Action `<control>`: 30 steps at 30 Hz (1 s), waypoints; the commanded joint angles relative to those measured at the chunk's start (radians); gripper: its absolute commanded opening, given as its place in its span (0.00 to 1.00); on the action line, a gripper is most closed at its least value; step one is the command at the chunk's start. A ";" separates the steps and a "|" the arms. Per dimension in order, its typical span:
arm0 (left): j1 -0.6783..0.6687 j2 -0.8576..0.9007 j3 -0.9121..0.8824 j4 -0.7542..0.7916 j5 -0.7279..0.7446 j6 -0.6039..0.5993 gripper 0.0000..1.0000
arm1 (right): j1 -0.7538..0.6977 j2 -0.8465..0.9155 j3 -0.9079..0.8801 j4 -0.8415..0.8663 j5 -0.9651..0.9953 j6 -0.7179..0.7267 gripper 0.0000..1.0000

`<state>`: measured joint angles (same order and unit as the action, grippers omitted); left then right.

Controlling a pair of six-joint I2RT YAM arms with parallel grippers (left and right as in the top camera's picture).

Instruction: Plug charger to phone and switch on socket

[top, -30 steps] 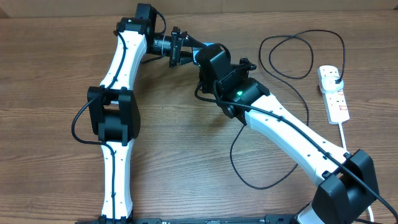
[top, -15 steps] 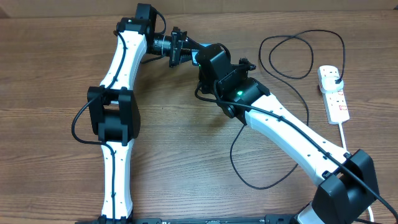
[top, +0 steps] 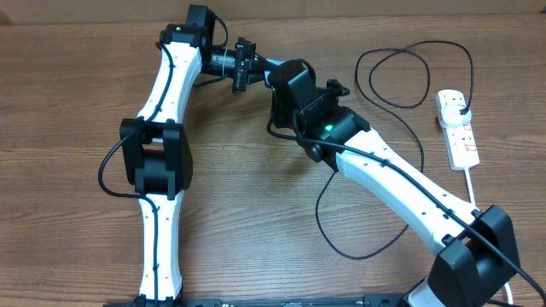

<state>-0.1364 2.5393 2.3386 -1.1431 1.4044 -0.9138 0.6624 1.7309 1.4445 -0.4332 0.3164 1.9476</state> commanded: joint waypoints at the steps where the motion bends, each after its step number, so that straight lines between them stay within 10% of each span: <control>1: -0.002 0.002 0.021 0.010 -0.032 0.017 0.04 | -0.007 -0.032 0.034 0.077 0.004 -0.247 0.73; 7: 0.031 0.002 0.020 0.043 -0.297 0.319 0.04 | -0.133 -0.173 0.034 0.066 -0.059 -1.105 1.00; 18: 0.041 -0.003 0.021 0.057 -0.289 0.748 0.04 | -0.464 -0.111 0.022 -0.474 -0.290 -1.248 1.00; 30: 0.005 -0.272 0.022 0.030 -0.969 0.805 0.04 | -0.454 0.143 0.010 -0.613 -0.422 -1.288 0.88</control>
<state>-0.1085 2.4100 2.3455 -1.1210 0.6312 -0.1299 0.2054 1.8481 1.4612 -1.0267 -0.1173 0.6395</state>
